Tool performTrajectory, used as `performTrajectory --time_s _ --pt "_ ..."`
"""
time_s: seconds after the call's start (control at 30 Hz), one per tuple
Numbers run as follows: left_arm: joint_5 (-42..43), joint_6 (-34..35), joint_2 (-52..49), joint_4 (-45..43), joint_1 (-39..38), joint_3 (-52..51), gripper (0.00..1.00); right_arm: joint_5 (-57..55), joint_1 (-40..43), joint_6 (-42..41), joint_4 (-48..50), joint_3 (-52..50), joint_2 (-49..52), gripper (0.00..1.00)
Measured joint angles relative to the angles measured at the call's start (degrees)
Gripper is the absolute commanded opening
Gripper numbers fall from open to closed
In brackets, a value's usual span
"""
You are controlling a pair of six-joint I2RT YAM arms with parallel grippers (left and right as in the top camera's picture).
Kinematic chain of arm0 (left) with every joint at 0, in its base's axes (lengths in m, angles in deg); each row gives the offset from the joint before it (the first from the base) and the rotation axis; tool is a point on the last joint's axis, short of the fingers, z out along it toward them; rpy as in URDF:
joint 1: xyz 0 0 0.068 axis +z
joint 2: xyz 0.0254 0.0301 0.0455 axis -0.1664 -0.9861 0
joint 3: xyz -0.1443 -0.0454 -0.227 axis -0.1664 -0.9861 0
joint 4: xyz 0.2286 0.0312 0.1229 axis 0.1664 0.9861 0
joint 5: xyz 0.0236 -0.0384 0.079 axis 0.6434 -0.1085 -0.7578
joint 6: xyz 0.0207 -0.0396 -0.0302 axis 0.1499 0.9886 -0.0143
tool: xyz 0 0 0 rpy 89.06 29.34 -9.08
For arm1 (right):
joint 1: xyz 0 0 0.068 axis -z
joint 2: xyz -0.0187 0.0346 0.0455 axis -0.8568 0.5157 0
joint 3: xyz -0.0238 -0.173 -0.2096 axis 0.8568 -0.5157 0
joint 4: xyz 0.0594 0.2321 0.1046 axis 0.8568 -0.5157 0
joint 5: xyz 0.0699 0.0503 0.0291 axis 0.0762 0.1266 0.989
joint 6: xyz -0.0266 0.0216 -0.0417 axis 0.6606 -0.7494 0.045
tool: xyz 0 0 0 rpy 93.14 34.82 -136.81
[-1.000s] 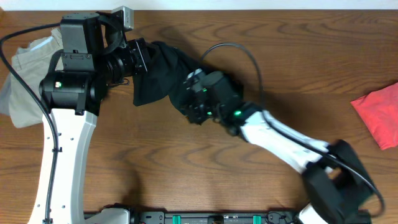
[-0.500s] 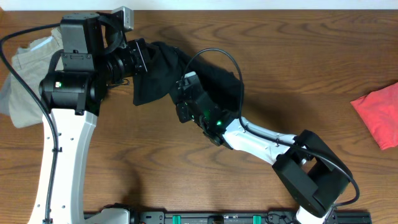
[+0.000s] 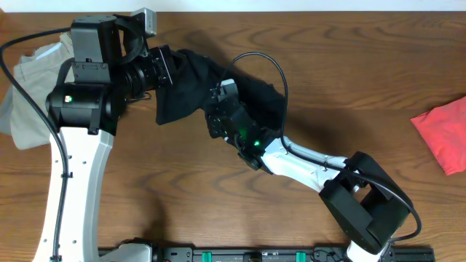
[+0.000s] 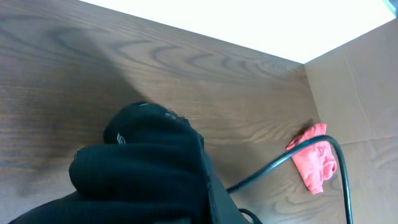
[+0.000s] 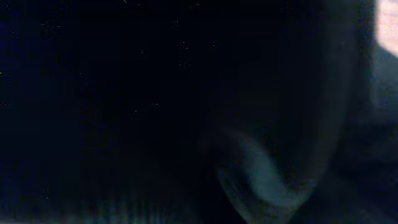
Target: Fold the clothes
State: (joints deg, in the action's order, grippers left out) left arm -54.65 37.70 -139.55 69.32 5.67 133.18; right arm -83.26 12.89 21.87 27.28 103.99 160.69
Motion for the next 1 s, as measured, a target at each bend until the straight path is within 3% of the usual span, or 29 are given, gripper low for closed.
performTrajectory --time_s 0.23,0.57,1.0 --pt "-0.02 -1.20 0.00 1.51 0.00 -0.55 0.06 -0.26 5.84 7.61 -19.67 -0.28 -11.50 0.01" --pt "2.16 -4.39 0.00 3.08 -1.99 -0.55 0.06 2.08 26.01 19.34 -36.96 8.87 -40.00 0.01" --pt "8.00 -7.65 0.48 0.55 -12.13 -0.55 0.06 -1.42 32.13 25.33 -47.65 12.15 -47.56 0.01"
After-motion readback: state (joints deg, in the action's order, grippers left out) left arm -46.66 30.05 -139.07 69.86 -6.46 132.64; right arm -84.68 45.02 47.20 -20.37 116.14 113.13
